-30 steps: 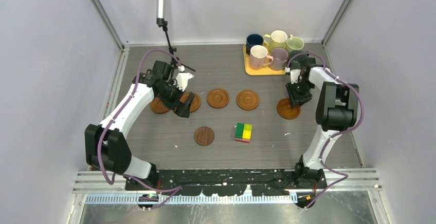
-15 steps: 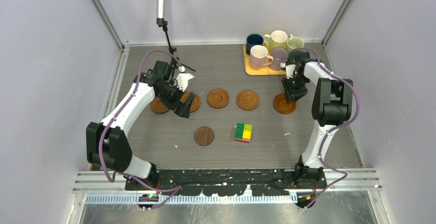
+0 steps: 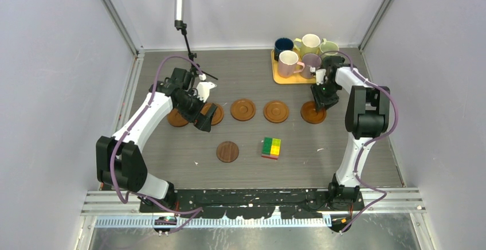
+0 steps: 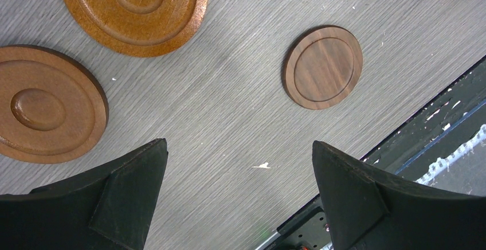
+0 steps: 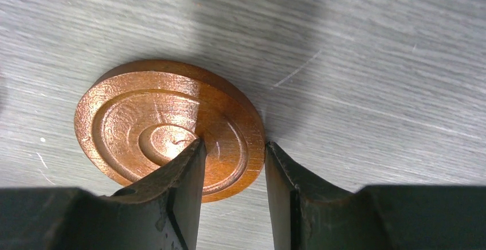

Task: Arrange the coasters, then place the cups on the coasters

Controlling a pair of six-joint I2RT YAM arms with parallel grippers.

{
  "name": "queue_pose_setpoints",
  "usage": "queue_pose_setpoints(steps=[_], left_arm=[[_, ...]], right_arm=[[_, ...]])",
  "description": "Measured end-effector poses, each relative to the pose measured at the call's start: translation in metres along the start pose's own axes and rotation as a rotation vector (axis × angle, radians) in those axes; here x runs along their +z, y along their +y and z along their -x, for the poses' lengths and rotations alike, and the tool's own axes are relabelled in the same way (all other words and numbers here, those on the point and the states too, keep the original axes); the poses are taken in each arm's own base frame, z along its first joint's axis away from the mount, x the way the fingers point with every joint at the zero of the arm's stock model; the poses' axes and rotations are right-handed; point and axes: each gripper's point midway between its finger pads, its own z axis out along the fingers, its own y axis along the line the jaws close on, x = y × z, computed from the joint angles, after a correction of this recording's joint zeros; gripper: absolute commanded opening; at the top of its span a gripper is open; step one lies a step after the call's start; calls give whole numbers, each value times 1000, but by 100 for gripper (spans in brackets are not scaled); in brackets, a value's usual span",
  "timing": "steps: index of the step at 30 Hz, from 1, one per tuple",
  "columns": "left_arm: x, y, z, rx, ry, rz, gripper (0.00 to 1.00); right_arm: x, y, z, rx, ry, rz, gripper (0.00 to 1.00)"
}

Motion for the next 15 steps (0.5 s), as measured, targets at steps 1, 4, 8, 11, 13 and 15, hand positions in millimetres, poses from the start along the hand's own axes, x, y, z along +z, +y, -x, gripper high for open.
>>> queue_pose_setpoints(steps=[1, 4, 8, 11, 13, 15], left_arm=[[0, 0, 0, 0, 0, 0, 100], [0, 0, 0, 0, 0, 0, 100], [0, 0, 0, 0, 0, 0, 100], [0, 0, 0, 0, 0, 0, 100], [0, 0, 0, 0, 0, -1, 100], [0, 0, 0, -1, -1, -1, 100]], right_arm=[[0, 1, 3, 5, -10, 1, 51], [0, 5, 12, 7, -38, 3, 59], [-6, 12, 24, 1, -73, 15, 62], [-18, 20, 31, -13, -97, 26, 62], [-31, 28, 35, -26, -122, 36, 62], [-50, 45, 42, -55, -163, 51, 62]])
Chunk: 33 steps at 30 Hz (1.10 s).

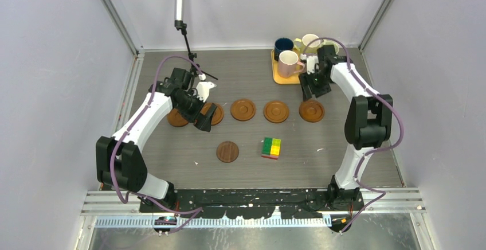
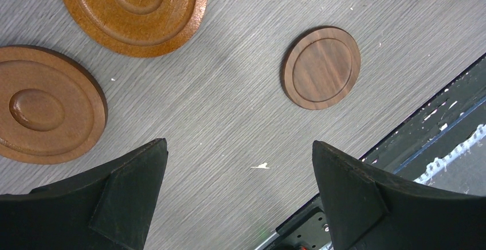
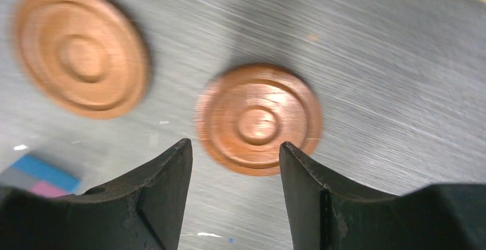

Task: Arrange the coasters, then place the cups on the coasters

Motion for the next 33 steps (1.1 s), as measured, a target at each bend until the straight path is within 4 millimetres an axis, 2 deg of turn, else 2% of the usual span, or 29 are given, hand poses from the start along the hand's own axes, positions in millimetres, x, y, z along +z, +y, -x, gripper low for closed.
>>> queue_pose_setpoints(steps=[2, 4, 7, 9, 12, 14, 18, 22, 28, 33], left_arm=[[-1, 1, 1, -12, -9, -5, 100], [-6, 2, 2, -47, -34, -19, 100], [-18, 11, 4, -103, -87, -21, 100], [-29, 15, 6, -133, -129, -15, 100], [-49, 14, 11, -133, -201, 4, 100], [-60, 9, 14, -118, -244, 11, 100], [-77, 6, 17, -119, -304, 14, 100], [-86, 19, 13, -203, -340, 26, 100], [-94, 28, 13, -285, -376, 33, 100], [-98, 25, 14, -298, -390, 30, 100]], right_arm=[[-17, 27, 15, -49, -55, 22, 62], [-33, 65, 30, -110, -118, 60, 62], [-50, 133, 48, -202, -203, 152, 62], [-53, 180, 51, -259, -231, 220, 62], [-46, 232, 46, -315, -223, 289, 61], [-34, 263, 37, -348, -193, 324, 60], [-2, 305, 12, -411, -113, 344, 59], [22, 341, -16, -479, -47, 346, 59], [32, 378, -41, -584, -36, 333, 55], [41, 389, -50, -633, -38, 312, 52]])
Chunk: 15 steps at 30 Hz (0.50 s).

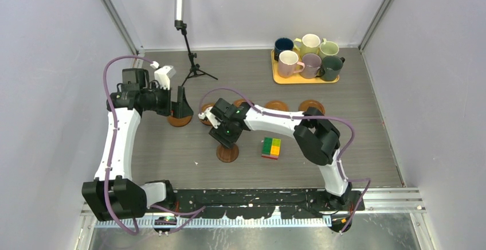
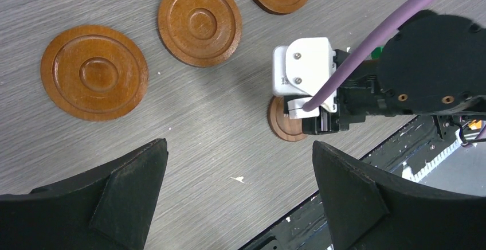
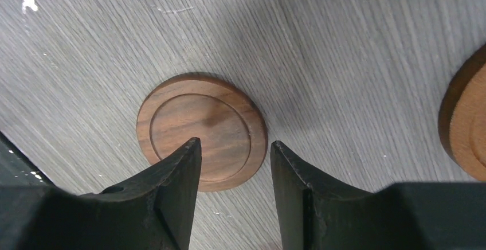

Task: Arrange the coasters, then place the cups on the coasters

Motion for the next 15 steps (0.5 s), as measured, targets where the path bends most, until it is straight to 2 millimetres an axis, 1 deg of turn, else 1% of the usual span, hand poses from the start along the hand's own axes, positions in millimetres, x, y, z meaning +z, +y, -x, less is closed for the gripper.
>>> queue_pose_setpoints(steps=[3, 6, 12, 14, 15], left_arm=[[-1, 0, 1, 1, -4, 1, 100], [-1, 0, 1, 3, -8, 2, 100], [-1, 0, 2, 3, -10, 3, 100], [-1, 0, 2, 3, -10, 3, 100], [-1, 0, 2, 2, -10, 3, 100]], right_arm=[[8, 4, -8, -32, 25, 0, 50], [14, 7, -20, -66, 60, 2, 49], [13, 9, -24, -118, 64, 7, 47], [11, 9, -28, -129, 71, 8, 46], [9, 9, -34, -136, 81, 12, 46]])
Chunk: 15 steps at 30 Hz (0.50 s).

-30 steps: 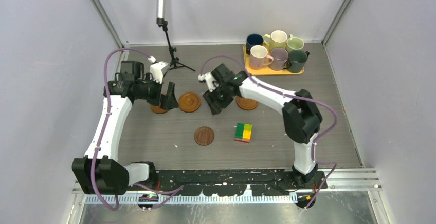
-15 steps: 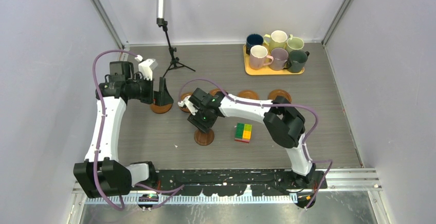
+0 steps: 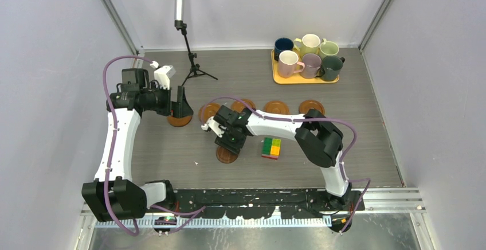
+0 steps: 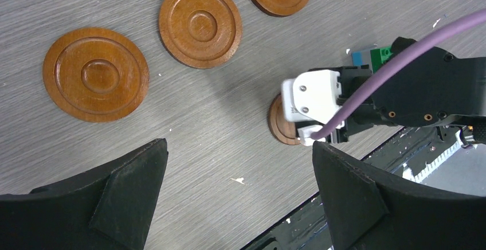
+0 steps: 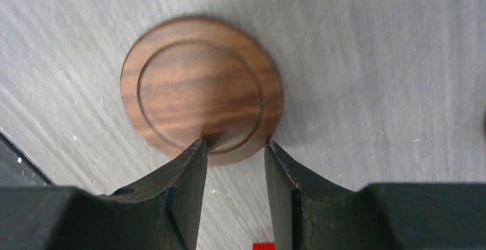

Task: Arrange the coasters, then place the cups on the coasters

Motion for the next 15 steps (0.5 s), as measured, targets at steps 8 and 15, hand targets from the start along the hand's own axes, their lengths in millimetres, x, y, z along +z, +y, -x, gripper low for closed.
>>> queue_pose_setpoints(steps=[8, 15], left_arm=[[1, 0, 1, -14, -1, 0, 100], [2, 1, 1, -20, 2, 0, 100]], right_arm=[[-16, 14, -46, -37, 80, 31, 42], [-27, 17, -77, -56, 109, 30, 42]])
